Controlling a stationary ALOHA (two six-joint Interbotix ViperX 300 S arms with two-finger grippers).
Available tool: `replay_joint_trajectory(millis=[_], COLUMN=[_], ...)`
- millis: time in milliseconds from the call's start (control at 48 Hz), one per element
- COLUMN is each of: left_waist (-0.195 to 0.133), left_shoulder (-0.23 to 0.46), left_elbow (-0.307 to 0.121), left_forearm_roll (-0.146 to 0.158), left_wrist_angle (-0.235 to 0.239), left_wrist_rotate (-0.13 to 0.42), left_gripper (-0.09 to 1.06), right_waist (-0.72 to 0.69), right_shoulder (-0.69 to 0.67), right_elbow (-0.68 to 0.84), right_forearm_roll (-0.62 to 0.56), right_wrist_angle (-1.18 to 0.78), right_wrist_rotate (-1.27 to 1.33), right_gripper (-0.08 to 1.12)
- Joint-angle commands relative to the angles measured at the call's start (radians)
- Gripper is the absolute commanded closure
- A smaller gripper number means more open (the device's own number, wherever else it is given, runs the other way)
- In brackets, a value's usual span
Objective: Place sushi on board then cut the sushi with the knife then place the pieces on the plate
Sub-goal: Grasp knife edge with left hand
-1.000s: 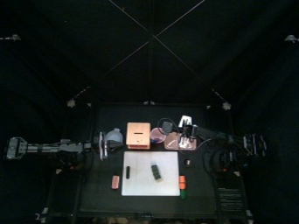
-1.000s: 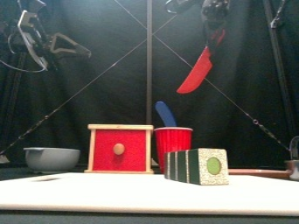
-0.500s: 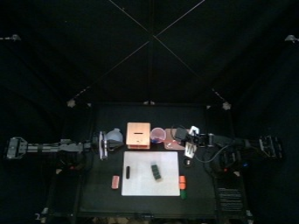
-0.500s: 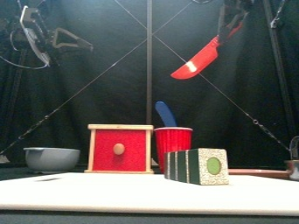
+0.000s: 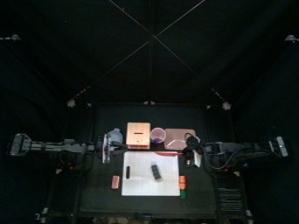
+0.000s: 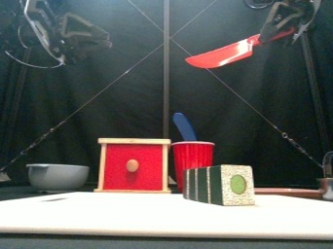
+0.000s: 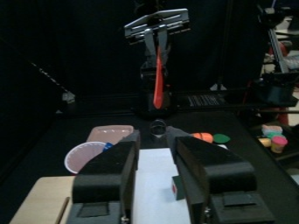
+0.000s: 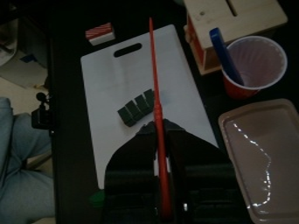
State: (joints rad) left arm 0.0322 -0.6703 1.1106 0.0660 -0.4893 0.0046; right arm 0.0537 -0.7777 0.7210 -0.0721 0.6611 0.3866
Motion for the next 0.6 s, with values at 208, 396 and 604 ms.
replay_joint_trajectory(millis=[208, 396, 604], left_waist=[-0.064, -0.107, -0.112], left_shoulder=[0.104, 0.184, 0.285], left_elbow=[-0.084, -0.112, -0.152], left_forearm_roll=[0.002, -0.037, -0.067], left_wrist_angle=[0.002, 0.018, 0.031], left_wrist_rotate=[0.005, 0.003, 0.005], left_gripper=[0.08, 0.07, 0.07], right_waist=[0.029, 0.066, 0.078], right_shoulder=[0.041, 0.072, 0.138], right_elbow=[0.078, 0.135, 0.143], right_forearm_roll=[-0.012, -0.055, -0.060], right_wrist_angle=[-0.161, -0.279, -0.310], right_wrist_rotate=[-0.009, -0.003, -0.005], right_gripper=[0.67, 0.67, 0.67])
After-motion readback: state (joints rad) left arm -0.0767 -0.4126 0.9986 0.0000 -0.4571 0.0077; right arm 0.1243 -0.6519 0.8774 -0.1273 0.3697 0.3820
